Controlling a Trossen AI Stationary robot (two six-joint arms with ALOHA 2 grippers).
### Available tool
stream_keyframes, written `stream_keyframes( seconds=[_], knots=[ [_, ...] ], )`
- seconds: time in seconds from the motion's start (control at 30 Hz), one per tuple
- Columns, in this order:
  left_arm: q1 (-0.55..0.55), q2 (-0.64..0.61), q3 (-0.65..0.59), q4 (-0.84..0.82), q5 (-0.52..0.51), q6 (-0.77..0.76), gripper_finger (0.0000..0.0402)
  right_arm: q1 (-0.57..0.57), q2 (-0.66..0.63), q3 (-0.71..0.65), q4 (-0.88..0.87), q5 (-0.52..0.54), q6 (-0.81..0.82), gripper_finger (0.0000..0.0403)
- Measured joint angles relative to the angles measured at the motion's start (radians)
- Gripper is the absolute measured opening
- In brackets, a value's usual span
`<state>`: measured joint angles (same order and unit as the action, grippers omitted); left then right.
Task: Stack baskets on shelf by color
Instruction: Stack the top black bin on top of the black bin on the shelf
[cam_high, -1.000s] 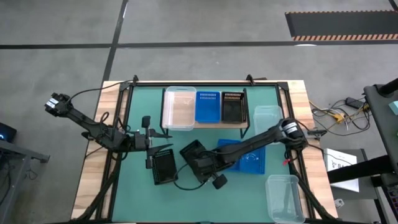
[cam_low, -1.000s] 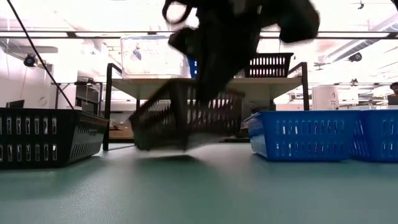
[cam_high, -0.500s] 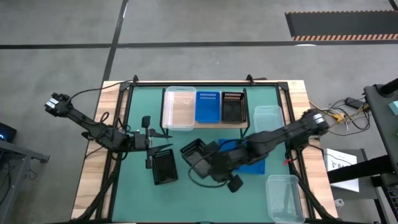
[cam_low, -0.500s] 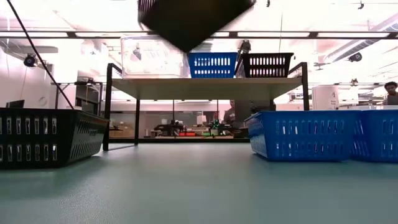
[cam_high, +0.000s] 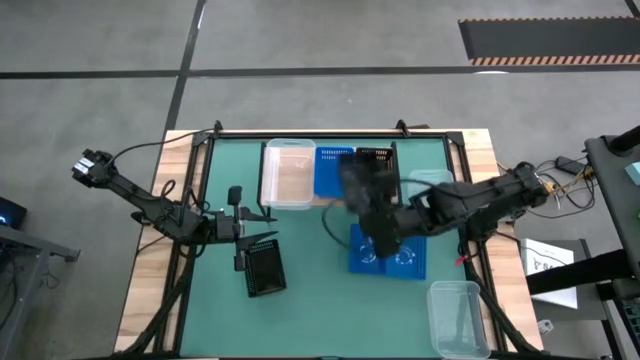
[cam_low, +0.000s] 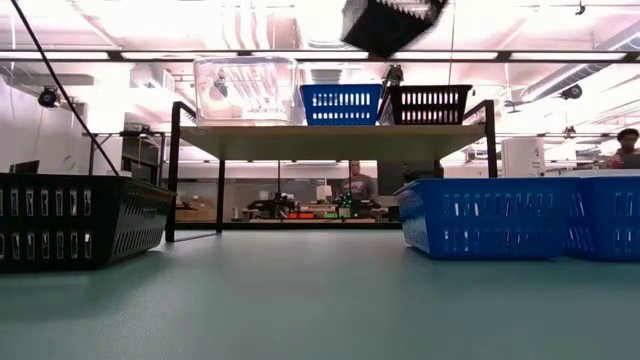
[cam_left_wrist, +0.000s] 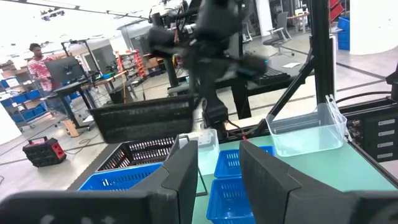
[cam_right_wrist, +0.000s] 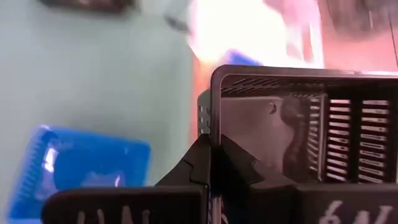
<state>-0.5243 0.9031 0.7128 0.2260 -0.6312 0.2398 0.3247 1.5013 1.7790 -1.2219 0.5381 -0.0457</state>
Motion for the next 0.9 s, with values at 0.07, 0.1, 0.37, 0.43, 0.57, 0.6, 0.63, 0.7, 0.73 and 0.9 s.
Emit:
stream_keyframes(
  seconds=[0.07, 0.1, 0.37, 0.43, 0.57, 0.6, 0.63, 0.7, 0.73, 0.9],
  knots=[
    [0.000, 0.000, 0.000, 0.000, 0.000, 0.000, 0.0102, -0.034, 0.000, -0.001, -0.076, 0.013, 0.063, 0.0009],
    [0.000, 0.000, 0.000, 0.000, 0.000, 0.000, 0.0102, -0.050, 0.000, -0.001, -0.103, 0.013, 0.085, 0.0009],
    [0.000, 0.000, 0.000, 0.000, 0.000, 0.001, 0.0102, -0.157, 0.006, -0.008, -0.136, -0.079, 0.071, 0.0009],
    [0.001, 0.000, 0.000, 0.000, 0.000, 0.001, 0.0102, -0.183, 0.006, -0.008, -0.136, -0.121, 0.072, 0.0009],
    [0.000, 0.000, 0.000, 0.000, 0.000, 0.001, 0.0102, -0.225, 0.006, -0.009, -0.135, -0.154, 0.060, 0.0009],
    [0.000, 0.000, 0.000, 0.000, 0.000, 0.001, 0.0102, -0.233, 0.006, -0.009, -0.135, -0.154, 0.053, 0.0009],
    [0.000, 0.000, 0.000, 0.000, 0.000, 0.001, 0.0102, -0.241, 0.006, -0.009, -0.135, -0.154, 0.048, 0.0009],
    [0.000, 0.000, 0.000, 0.000, 0.000, 0.001, 0.0102, -0.258, 0.006, -0.009, -0.134, -0.170, 0.043, 0.0009],
    [0.000, 0.000, 0.000, 0.000, 0.000, 0.001, 0.0102, -0.268, 0.006, -0.009, -0.134, -0.189, 0.038, 0.0009],
    [0.000, 0.000, 0.000, 0.000, 0.000, 0.002, 0.0102, -0.296, 0.006, -0.018, -0.133, -0.231, 0.036, 0.0009]
  ],
)
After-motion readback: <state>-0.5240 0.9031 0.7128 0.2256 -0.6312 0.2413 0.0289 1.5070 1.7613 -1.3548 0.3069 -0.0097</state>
